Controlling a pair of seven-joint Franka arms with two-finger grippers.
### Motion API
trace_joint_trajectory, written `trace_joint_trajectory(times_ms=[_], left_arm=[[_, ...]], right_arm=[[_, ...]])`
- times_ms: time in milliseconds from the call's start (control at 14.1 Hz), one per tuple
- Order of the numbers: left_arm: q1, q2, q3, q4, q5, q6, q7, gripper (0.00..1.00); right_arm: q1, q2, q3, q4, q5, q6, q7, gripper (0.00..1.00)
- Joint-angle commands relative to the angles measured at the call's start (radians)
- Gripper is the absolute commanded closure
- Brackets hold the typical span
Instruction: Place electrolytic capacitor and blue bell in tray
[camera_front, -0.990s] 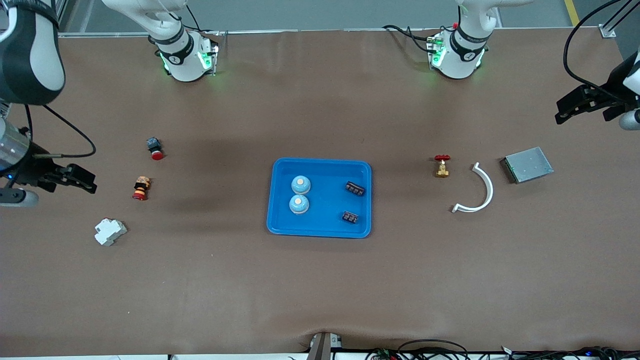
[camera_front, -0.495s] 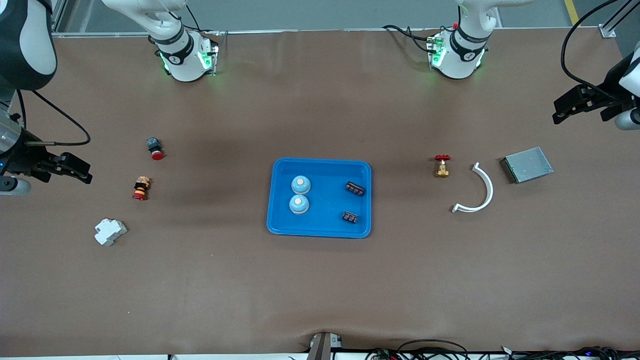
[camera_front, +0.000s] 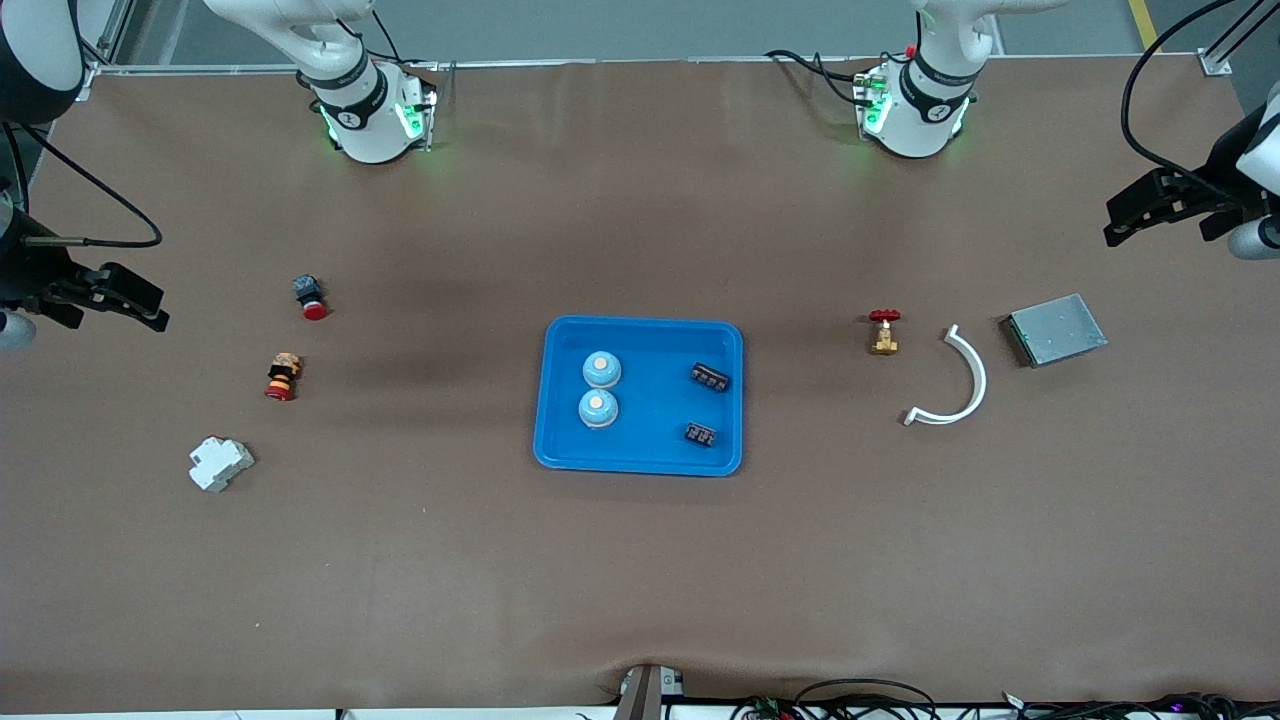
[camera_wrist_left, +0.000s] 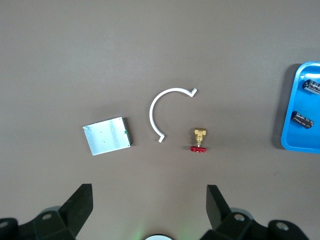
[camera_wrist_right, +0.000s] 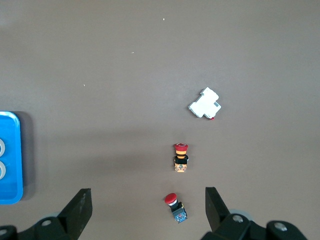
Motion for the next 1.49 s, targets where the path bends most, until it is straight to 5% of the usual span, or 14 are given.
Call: trace_joint_trajectory(times_ms=[0, 1415], left_arm=[[0.003, -0.027, -0.001, -0.014, -0.007, -0.018, -0.002, 0.00], [0.003, -0.045, -0.002, -0.017, -0.023, 0.004, -0.004, 0.00]], right_arm=[[-0.019, -0.015, 0.019, 0.017, -0.008, -0.017, 0.009, 0.00], [-0.035, -0.044, 0.023, 0.038, 0.003, -0.066, 0.012, 0.00]])
